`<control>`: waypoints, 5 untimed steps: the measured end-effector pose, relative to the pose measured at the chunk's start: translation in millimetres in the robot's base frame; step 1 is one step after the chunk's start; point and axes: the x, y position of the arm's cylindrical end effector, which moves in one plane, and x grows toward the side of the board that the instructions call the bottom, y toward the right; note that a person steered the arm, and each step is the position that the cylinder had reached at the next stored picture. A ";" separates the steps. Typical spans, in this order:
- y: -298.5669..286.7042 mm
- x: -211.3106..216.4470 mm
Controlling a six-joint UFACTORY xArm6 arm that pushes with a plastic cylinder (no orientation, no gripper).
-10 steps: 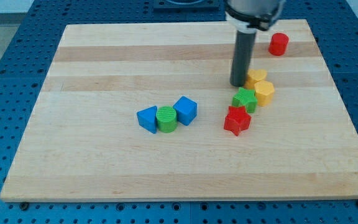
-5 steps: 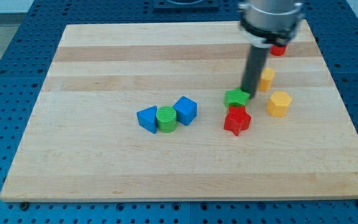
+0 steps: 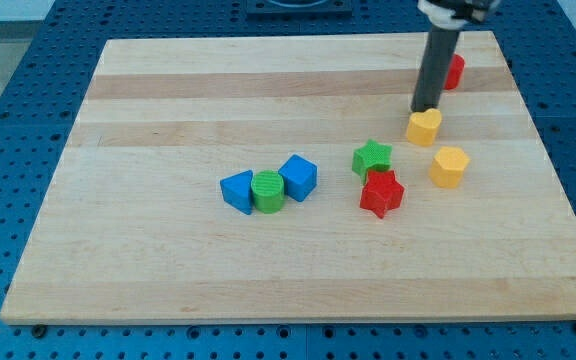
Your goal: Push the yellow heart into the yellow hexagon
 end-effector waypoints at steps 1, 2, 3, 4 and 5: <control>0.0 2.4; 0.0 2.4; 24.0 14.0; 51.6 20.9; -13.7 7.2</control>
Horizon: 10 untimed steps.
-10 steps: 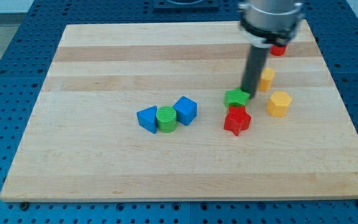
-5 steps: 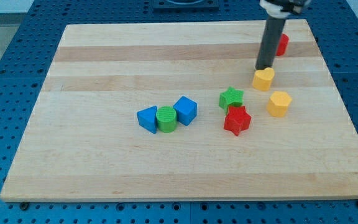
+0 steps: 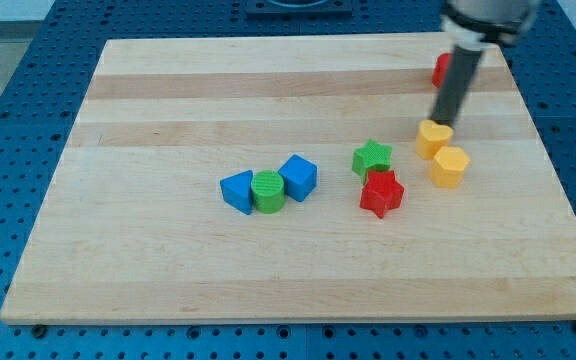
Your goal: Push the yellow heart into the yellow hexagon
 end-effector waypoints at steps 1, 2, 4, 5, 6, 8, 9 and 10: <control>-29.3 -0.2; -54.5 37.4; -26.6 44.7; -4.7 43.9; 0.1 44.0; -3.6 42.5; -29.9 22.4; -18.5 -15.3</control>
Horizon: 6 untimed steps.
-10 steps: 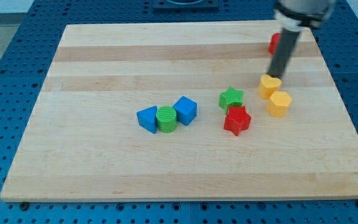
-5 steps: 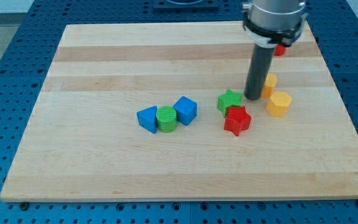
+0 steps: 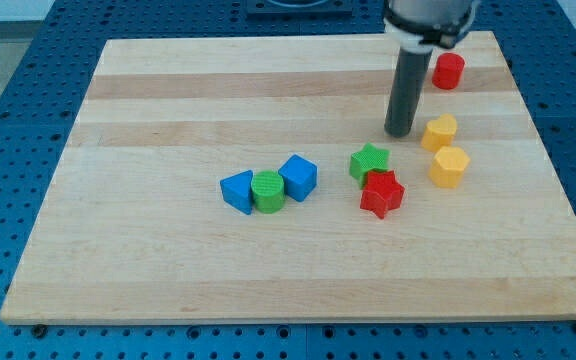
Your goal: Push the yellow heart into the yellow hexagon
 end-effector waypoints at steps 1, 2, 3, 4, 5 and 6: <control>1.1 -9.4; 46.7 4.4; 51.2 4.5; 52.1 40.2; 52.1 47.2; 52.1 46.1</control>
